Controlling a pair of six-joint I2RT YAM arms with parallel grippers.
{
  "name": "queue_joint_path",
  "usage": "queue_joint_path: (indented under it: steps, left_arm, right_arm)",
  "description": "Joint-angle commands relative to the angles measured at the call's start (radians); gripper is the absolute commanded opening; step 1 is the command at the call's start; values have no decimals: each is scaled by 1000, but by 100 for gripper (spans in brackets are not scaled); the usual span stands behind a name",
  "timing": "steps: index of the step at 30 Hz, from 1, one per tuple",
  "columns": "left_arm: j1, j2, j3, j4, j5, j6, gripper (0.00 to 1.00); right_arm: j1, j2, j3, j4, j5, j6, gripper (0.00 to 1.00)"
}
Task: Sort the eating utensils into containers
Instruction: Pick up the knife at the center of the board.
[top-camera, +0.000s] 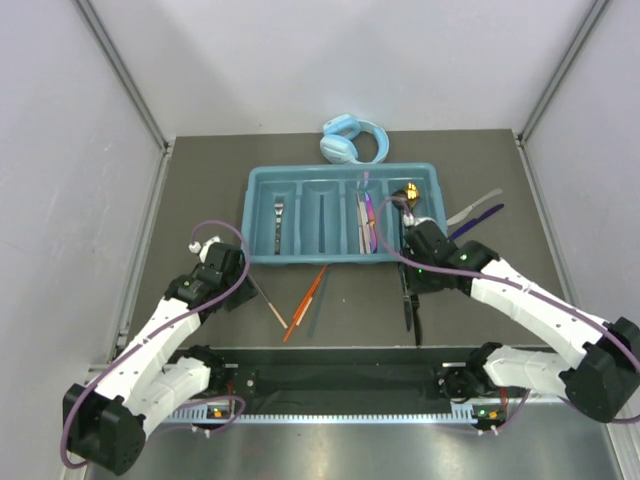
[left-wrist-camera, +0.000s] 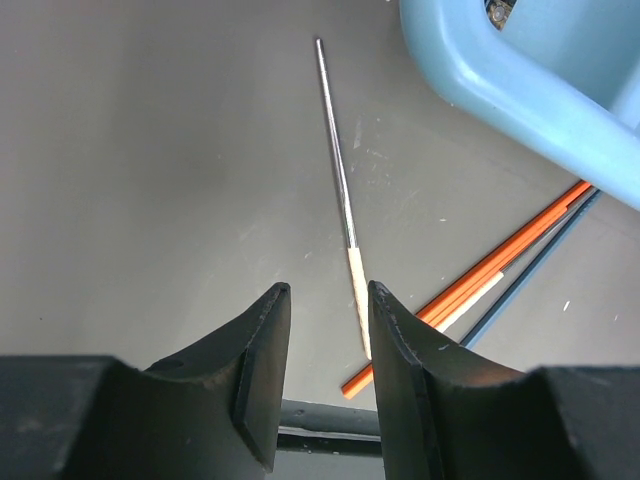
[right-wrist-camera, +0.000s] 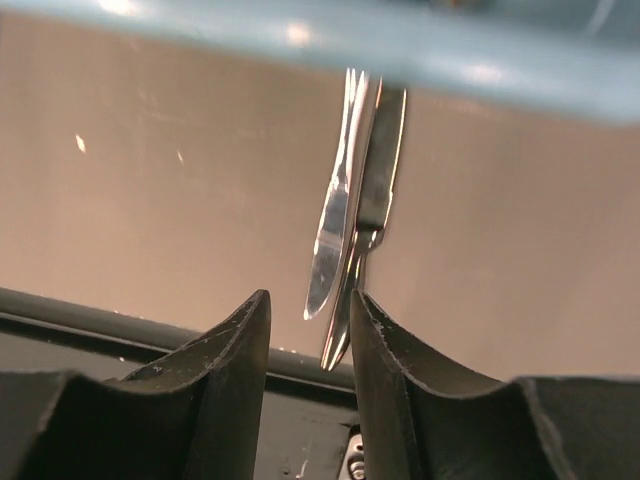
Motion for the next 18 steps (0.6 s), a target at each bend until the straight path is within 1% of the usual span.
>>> queue_joint_path:
  steps: [1, 2, 5, 6, 7, 9, 11, 12, 13, 14, 18]
  left_arm:
    - [2, -1, -8, 35, 4, 9, 42]
    - [2, 4, -8, 33, 6, 8, 42]
    - [2, 6, -4, 27, 7, 6, 41]
    - [2, 4, -2, 25, 6, 5, 41]
    - [1, 3, 0, 24, 3, 6, 41]
    - [1, -1, 1, 19, -3, 5, 41]
    - [1, -7, 3, 13, 0, 3, 42]
    - [2, -8, 3, 16, 1, 3, 42]
    - [2, -8, 3, 12, 1, 3, 42]
    - [2, -10, 3, 16, 1, 5, 42]
    - [2, 1, 4, 16, -3, 6, 42]
  right_arm:
    - [46, -72, -55, 44, 19, 100, 38]
    - [60, -62, -62, 55, 22, 101, 38]
    - [162, -8, -66, 96, 18, 129, 38]
    - [237, 12, -52, 111, 16, 141, 39]
    - [271, 59, -43, 131, 18, 152, 39]
    - [307, 110, -30, 110, 48, 184, 40]
    - [308, 156, -43, 79, 123, 215, 40]
    - [305, 153, -73, 82, 143, 224, 43]
    - [301, 133, -92, 99, 148, 239, 45]
    - [269, 123, -107, 105, 138, 261, 46]
    - [175, 31, -185, 115, 127, 302, 46]
